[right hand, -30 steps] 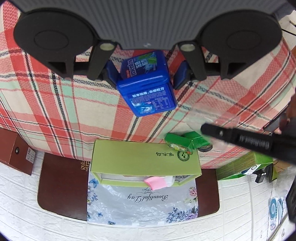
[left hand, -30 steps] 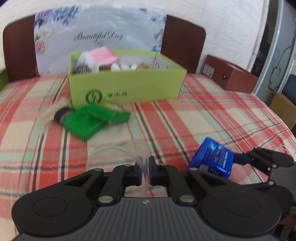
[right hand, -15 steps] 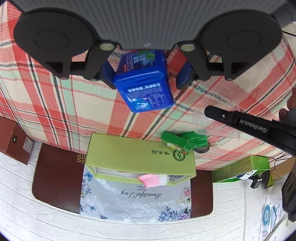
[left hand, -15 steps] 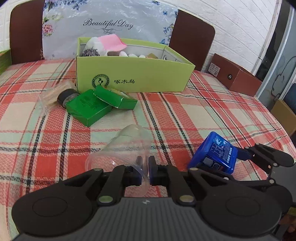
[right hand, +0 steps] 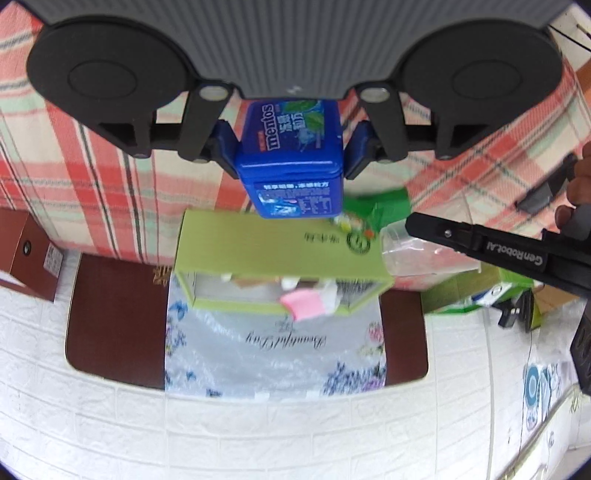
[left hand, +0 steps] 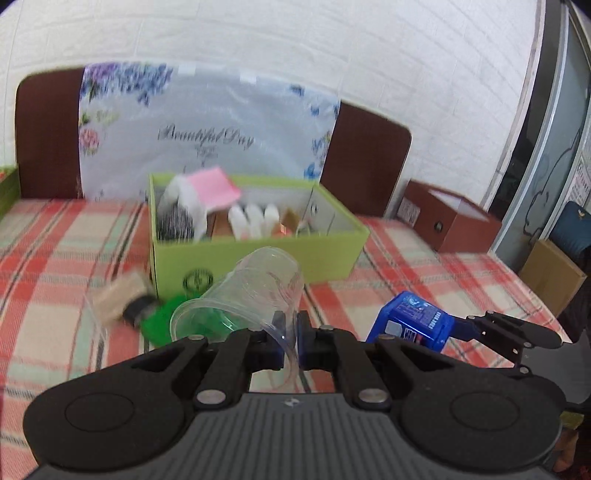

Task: Organize objects
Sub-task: 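Carry the cup and mentos box into the lime-green box and release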

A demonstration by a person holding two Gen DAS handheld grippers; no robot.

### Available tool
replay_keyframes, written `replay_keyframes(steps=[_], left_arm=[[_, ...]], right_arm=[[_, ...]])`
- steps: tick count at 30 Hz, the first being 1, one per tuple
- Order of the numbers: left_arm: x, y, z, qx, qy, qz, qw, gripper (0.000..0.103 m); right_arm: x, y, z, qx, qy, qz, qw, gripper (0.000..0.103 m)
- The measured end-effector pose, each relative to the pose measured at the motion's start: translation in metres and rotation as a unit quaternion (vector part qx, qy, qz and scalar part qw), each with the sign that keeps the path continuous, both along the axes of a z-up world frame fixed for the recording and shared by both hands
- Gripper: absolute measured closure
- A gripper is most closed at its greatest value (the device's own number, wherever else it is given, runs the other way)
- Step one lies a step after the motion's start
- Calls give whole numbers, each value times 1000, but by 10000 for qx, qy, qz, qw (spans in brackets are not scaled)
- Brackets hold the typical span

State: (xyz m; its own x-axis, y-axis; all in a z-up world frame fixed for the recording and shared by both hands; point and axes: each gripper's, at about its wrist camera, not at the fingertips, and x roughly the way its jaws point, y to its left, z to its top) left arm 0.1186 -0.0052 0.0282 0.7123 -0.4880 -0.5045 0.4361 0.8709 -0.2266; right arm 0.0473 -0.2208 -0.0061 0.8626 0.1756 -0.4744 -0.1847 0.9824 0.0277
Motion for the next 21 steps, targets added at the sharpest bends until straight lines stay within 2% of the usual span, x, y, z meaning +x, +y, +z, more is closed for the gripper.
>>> replay_keyframes(steps=[5,8,14,21], left_arm=[[29,-9,35,93,-501,-7,9987,98],[54,-16,45,170,-607,46,9980,98],[119,-19,45,58,-227,85,9997,98],[166,-29,31,75,48,-56,9999,98]], right_arm=[[33,-8,32,-10,-398,-99,9992,46],[62,-12,49,-131,-621,-248,9977,46],[126,-19,61,-190,-700,-592,9956,46],[191,-26,49,-291,-672,-870,9935,46]])
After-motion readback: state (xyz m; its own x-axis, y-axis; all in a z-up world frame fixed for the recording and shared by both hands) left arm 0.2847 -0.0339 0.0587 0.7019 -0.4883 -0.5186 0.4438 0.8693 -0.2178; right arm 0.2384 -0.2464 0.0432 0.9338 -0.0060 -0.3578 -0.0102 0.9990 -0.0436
